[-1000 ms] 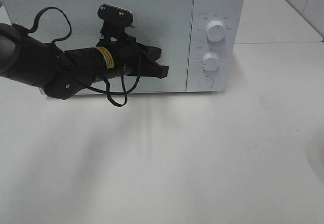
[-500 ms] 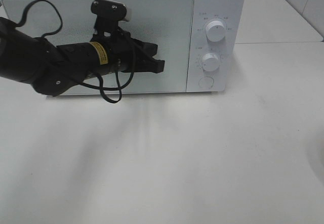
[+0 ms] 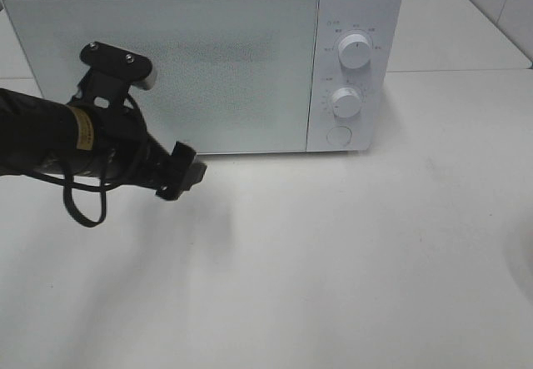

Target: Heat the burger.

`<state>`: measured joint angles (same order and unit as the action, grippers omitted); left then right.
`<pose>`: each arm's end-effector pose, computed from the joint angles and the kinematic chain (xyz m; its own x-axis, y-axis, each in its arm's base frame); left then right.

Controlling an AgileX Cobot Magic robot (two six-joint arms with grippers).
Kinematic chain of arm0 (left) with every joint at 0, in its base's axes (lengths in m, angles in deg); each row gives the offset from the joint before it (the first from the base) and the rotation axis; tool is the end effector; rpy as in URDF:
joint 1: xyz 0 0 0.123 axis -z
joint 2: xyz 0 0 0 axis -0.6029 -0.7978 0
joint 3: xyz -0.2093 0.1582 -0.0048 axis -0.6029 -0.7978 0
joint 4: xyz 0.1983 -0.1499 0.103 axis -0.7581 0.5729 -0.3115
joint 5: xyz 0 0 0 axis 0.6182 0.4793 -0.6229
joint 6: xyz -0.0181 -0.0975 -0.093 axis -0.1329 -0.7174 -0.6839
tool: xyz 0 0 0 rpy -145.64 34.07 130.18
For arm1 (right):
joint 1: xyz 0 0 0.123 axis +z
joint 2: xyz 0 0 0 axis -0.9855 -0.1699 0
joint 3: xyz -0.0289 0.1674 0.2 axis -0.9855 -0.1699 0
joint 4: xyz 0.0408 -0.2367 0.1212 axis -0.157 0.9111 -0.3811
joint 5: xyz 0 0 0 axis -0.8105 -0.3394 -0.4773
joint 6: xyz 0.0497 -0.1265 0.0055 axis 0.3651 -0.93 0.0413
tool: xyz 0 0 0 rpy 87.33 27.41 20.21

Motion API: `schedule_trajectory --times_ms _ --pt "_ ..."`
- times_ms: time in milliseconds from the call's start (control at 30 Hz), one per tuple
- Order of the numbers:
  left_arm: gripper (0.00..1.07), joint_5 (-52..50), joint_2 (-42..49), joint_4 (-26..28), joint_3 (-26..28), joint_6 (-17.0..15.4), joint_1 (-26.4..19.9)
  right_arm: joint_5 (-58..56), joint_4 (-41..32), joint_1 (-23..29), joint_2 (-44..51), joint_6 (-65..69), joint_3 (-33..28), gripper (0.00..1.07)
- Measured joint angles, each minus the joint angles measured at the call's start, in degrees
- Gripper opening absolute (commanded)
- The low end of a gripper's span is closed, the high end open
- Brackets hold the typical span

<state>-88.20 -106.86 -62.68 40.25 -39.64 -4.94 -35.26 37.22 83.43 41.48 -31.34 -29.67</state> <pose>0.3038 -0.1948 0.0922 -0.5903 0.3876 -0.7080 0.5549 0.8319 -0.0072 0.0749 -0.0083 0.2731 -0.4050 -0.0323 -0.9137 0.0232 0.9987 -0.0456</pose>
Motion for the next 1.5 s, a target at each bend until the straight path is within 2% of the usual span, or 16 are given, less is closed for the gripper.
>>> schedule_trajectory --times_ms 33,200,267,333,367,433,467,500,533,567,633,667,933,1100,1367,1500 --pt "1.00 9.7 2.1 0.1 0.0 -0.1 0.0 0.0 0.0 0.0 0.0 0.0 0.0 0.76" --pt "1.00 27.3 6.2 0.6 1.7 0.5 0.0 0.0 0.0 0.0 0.0 0.0 0.0 0.76" --pt "1.00 35.2 7.5 1.8 3.3 2.5 -0.1 0.0 0.0 0.0 0.0 0.0 0.0 0.76" --pt "1.00 46.6 8.6 6.4 6.3 8.6 -1.1 0.0 0.0 0.0 0.0 0.0 0.0 0.76" --pt "1.00 46.6 8.6 6.4 6.3 8.6 -1.1 0.0 0.0 0.0 0.0 0.0 0.0 0.76" --pt "1.00 52.1 9.7 13.0 8.1 16.0 -4.6 0.0 0.0 0.0 0.0 0.0 0.0 0.76" --pt "1.00 52.1 9.7 13.0 8.1 16.0 -4.6 0.0 0.0 0.0 0.0 0.0 0.0 0.76" --pt "1.00 52.8 11.0 17.6 8.4 20.3 -8.4 0.0 0.0 0.0 0.0 0.0 0.0 0.76" --pt "1.00 52.8 11.0 17.6 8.4 20.3 -8.4 0.0 0.0 0.0 0.0 0.0 0.0 0.76" --pt "1.00 53.1 12.2 21.1 8.6 24.1 -12.6 0.0 0.0 0.0 0.0 0.0 0.0 0.76" --pt "1.00 53.5 12.8 22.6 8.7 25.6 -15.1 0.0 0.0 0.0 0.0 0.0 0.0 0.76" --pt "1.00 54.4 14.0 24.4 8.8 27.5 -19.4 0.0 0.0 0.0 0.0 0.0 0.0 0.76" --pt "1.00 60.2 19.4 25.7 8.8 28.8 -31.6 0.0 0.0 0.0 0.0 0.0 0.0 0.76" --pt "1.00 63.5 22.9 25.5 8.4 28.1 -32.2 0.0 0.0 0.0 0.0 0.0 0.0 0.76" --pt "1.00 62.7 31.9 25.0 0.5 27.0 -32.2 0.0 0.0 0.0 0.0 0.0 0.0 0.76" --pt "1.00 62.8 39.8 24.4 -6.8 26.9 -32.2 0.0 0.0 0.0 0.0 0.0 0.0 0.76"
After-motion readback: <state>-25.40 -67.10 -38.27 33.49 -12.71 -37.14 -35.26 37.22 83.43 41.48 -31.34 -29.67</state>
